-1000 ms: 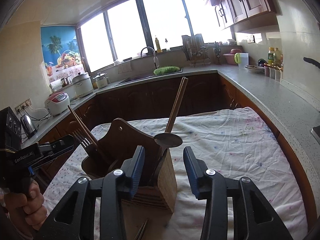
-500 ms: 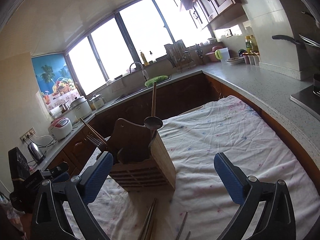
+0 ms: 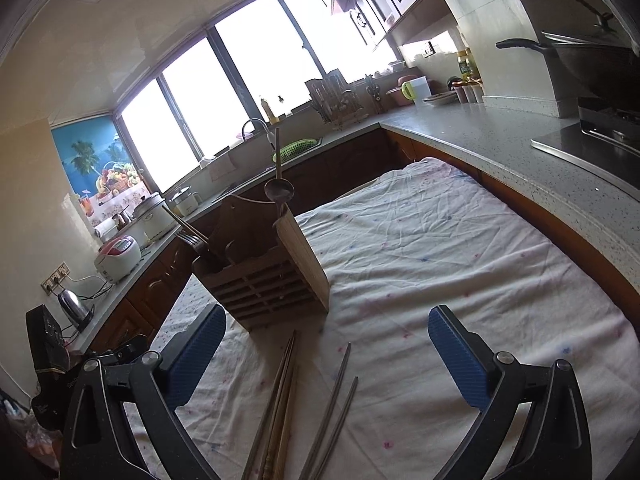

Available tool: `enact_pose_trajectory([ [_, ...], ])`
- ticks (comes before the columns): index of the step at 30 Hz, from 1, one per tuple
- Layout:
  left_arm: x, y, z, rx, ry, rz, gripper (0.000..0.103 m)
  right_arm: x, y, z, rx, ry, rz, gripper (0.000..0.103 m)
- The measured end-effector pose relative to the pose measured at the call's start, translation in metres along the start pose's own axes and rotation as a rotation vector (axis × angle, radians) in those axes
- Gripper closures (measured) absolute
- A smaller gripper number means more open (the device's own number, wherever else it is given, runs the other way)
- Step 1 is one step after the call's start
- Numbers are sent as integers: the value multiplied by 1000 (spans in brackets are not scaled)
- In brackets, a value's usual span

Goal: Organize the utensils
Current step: 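Move both tools down to the steel chopsticks lying on the cloth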

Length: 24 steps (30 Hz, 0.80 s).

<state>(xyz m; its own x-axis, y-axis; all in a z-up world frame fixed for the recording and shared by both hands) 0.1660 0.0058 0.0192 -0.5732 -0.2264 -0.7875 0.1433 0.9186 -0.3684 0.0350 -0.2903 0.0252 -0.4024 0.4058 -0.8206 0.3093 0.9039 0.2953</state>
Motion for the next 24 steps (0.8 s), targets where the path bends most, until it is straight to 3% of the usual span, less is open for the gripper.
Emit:
enact_pose_trajectory([
  [10, 22, -50, 54, -35, 159, 153, 27, 5, -22, -24, 44, -28, 50, 1],
  [16, 39, -76, 111, -52, 283, 235, 67, 6, -26, -26, 42, -22, 71, 1],
  [24, 47, -64, 109, -95, 287, 246, 82, 7, -21, -23, 32, -7, 70, 1],
])
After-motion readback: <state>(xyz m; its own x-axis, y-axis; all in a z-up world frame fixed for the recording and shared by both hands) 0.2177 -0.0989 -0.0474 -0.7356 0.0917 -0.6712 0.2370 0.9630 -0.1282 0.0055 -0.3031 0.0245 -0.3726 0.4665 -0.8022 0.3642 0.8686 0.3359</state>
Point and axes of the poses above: each gripper's, at about its wrist camera, not at the fingertips, and z roughly the way its jaws point, y to its left, x to its underside, the point moved 1 cm from there along z, roughly the way its jaws point, and after that the axes turned 6 degrees about -y, right-handed, at the moved point
